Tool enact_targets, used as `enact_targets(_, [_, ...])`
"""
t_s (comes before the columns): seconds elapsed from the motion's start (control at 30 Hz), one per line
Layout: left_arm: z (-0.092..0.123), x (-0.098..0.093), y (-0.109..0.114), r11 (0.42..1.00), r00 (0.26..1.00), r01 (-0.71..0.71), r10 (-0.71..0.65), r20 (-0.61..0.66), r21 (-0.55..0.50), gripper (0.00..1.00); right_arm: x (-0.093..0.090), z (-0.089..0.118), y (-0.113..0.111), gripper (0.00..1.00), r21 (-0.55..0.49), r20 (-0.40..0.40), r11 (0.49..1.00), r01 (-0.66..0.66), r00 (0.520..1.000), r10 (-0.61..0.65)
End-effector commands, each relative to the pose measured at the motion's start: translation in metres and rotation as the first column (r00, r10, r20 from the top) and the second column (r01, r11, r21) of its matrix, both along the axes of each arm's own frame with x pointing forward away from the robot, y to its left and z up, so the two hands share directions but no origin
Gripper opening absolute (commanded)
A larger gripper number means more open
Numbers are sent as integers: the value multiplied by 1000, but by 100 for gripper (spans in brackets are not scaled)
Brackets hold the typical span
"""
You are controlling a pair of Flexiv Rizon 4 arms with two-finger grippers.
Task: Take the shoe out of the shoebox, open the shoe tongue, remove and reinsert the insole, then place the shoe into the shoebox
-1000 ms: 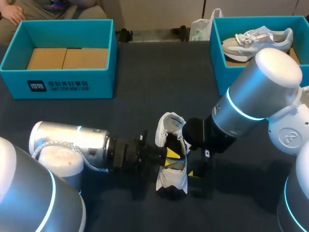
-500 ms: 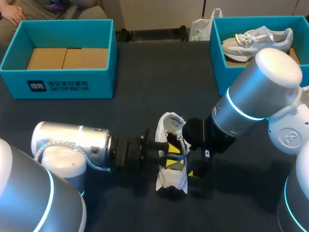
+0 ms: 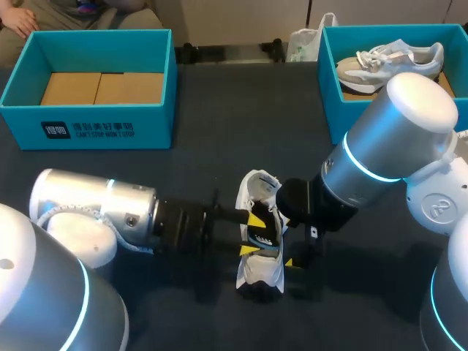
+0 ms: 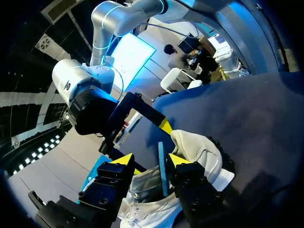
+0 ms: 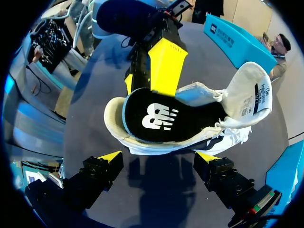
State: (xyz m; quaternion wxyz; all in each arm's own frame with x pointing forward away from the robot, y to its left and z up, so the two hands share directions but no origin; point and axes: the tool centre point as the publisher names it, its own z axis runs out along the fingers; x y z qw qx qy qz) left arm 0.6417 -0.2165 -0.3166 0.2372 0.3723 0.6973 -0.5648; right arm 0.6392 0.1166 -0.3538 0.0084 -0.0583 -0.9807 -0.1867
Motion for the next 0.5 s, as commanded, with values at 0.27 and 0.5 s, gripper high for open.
enact_targets(0.27, [10,0,24,987,996,94,-94,-5,132,45,-6,20,-33,100,12,-9,1000,-3,1000,3])
enact_targets(0.5, [20,4,41,965,989,139,-144,8,224,44,-11,35,-73,100,-23,-3,1000,18,1000,-18])
